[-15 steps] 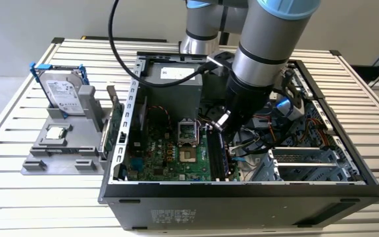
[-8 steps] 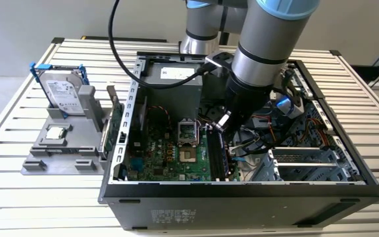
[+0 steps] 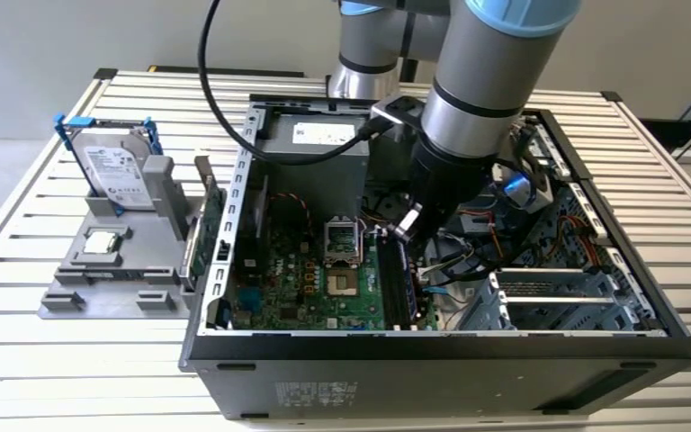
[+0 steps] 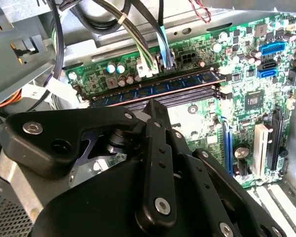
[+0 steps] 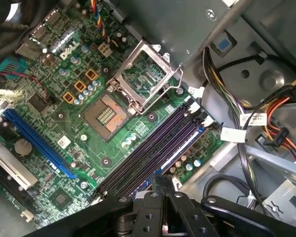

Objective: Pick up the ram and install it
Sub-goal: 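Press down the ram until it locks into place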

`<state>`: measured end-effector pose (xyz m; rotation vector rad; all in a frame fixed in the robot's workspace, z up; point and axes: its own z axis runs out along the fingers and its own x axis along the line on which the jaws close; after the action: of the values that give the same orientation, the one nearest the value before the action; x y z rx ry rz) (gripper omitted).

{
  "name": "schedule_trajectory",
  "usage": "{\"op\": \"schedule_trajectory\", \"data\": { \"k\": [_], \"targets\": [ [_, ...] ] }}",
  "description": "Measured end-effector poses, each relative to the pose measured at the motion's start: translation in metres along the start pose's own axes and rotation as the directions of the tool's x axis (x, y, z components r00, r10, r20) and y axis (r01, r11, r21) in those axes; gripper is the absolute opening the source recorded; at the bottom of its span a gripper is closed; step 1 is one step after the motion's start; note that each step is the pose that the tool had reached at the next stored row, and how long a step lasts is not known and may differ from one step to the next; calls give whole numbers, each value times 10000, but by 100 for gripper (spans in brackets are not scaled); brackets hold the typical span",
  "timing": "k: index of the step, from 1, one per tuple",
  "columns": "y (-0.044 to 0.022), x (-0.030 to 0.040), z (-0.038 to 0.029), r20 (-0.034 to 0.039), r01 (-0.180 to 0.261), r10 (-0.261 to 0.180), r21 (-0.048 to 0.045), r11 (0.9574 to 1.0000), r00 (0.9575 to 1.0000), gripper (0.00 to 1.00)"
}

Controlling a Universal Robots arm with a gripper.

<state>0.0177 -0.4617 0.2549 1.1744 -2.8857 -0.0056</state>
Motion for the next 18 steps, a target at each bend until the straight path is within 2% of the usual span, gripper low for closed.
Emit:
{"op": "schedule_trajectory", "data": {
  "k": [6,10,14,18],
  "targets": [
    [9,-3,6,11,446,-446,-7,9990,9990,0],
    [16,-9,7,21,914,-914,-12,9958,9958,0],
    [18,-11,7,21,1448,-1448,-7,9895,9895,0],
    [19,-12,8,22,1990,-1990,5,9800,9800,0]
  ]
}}
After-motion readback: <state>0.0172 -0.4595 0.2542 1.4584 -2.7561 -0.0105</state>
